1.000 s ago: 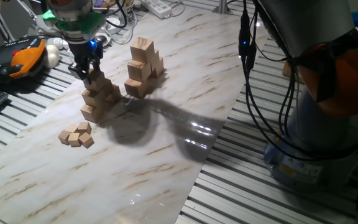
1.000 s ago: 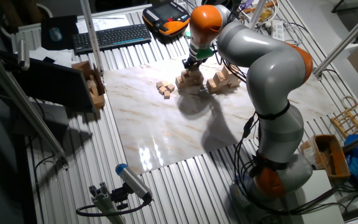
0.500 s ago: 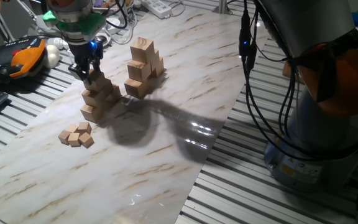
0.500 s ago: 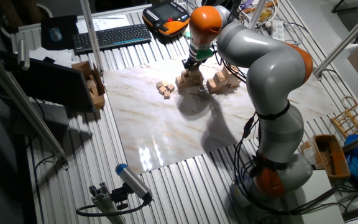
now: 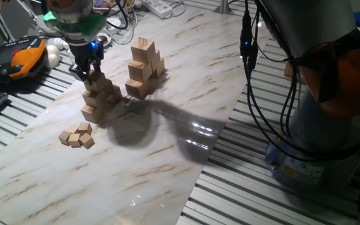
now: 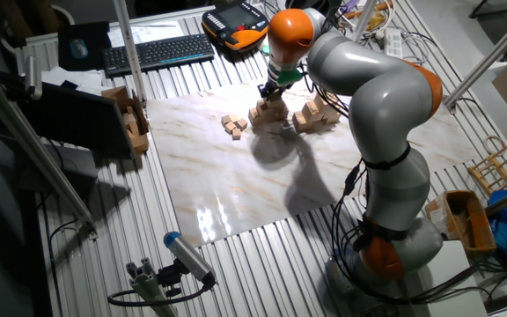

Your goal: Stack the blocks into a pyramid shape

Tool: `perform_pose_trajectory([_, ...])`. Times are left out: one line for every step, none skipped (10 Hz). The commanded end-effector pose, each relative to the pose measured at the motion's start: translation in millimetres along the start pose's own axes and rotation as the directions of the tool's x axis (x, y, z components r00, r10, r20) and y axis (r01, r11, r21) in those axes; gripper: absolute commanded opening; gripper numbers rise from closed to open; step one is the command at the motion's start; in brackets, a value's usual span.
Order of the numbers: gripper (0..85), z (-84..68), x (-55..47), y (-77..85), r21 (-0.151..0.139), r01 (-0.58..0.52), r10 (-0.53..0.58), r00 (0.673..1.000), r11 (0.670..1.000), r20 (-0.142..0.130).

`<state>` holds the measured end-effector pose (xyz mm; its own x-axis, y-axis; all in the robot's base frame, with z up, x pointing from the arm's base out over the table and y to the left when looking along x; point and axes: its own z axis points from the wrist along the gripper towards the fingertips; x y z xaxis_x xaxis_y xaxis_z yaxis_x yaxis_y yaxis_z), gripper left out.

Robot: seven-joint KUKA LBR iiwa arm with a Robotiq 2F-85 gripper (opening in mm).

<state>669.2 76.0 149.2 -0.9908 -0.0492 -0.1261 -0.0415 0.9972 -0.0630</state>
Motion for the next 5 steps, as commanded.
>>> perform_pose_trajectory([0.0,0.1,0.1,0.1,0.003,0.000,0.000,1.000,1.000,0.000])
perform_pose_trajectory([17.0,0.3,0.2,0.1,0.003,-0.003,0.003,1.000,1.000,0.002])
perform_pose_trajectory([17.0,0.4,0.3,0.1,0.006,-0.004,0.004,1.000,1.000,0.003])
perform_pose_trajectory([17.0,0.7,0.4,0.2,0.007,-0.005,0.005,1.000,1.000,0.005])
perform_pose_trajectory([17.0,1.0,0.4,0.2,0.008,-0.007,0.007,1.000,1.000,0.005])
